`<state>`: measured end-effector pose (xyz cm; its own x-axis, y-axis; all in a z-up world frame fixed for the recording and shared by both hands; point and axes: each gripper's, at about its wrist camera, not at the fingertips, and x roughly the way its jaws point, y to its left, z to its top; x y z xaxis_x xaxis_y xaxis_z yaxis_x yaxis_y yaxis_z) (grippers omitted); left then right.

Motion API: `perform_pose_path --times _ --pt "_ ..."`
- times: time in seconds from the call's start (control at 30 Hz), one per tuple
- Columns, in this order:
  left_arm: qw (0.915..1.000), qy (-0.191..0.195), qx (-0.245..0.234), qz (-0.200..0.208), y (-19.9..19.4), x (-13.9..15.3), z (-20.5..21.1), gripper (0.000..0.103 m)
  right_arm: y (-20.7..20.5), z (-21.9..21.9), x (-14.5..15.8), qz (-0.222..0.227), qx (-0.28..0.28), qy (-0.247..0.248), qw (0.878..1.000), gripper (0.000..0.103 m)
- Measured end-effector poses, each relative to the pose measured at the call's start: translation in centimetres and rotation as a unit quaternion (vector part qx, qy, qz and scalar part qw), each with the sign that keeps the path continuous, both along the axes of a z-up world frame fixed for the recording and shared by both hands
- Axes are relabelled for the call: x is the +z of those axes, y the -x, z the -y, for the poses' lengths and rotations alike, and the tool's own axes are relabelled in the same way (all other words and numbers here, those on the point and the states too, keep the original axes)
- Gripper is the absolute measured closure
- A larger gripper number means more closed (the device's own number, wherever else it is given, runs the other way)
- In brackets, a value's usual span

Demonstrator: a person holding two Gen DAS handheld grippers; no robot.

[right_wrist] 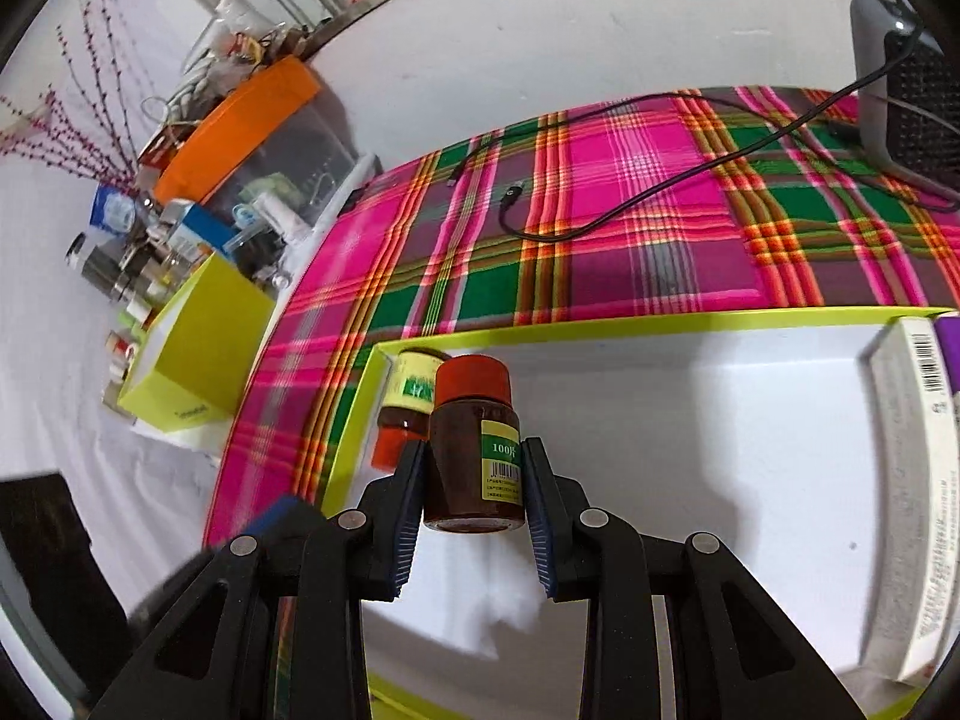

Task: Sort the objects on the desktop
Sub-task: 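Set the brown bottle beside the other bottle in the tray and open the right tool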

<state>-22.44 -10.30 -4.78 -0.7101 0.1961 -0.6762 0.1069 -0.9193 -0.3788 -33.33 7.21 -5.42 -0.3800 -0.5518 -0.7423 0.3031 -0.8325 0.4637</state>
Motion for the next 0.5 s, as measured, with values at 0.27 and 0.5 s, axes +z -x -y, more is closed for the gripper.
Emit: perform_pose_path --times 0.27,0.5 --pt "1.0 -0.005 -0.003 0.007 0.1 -0.5 -0.1 0.079 1.3 0.1 -1.2 0.033 -0.018 0.046 0.998 0.069" --pt "0.9999 -0.005 -0.006 0.009 0.1 -0.5 -0.3 0.079 0.5 -0.2 -0.4 0.023 -0.007 0.042 0.999 0.07"
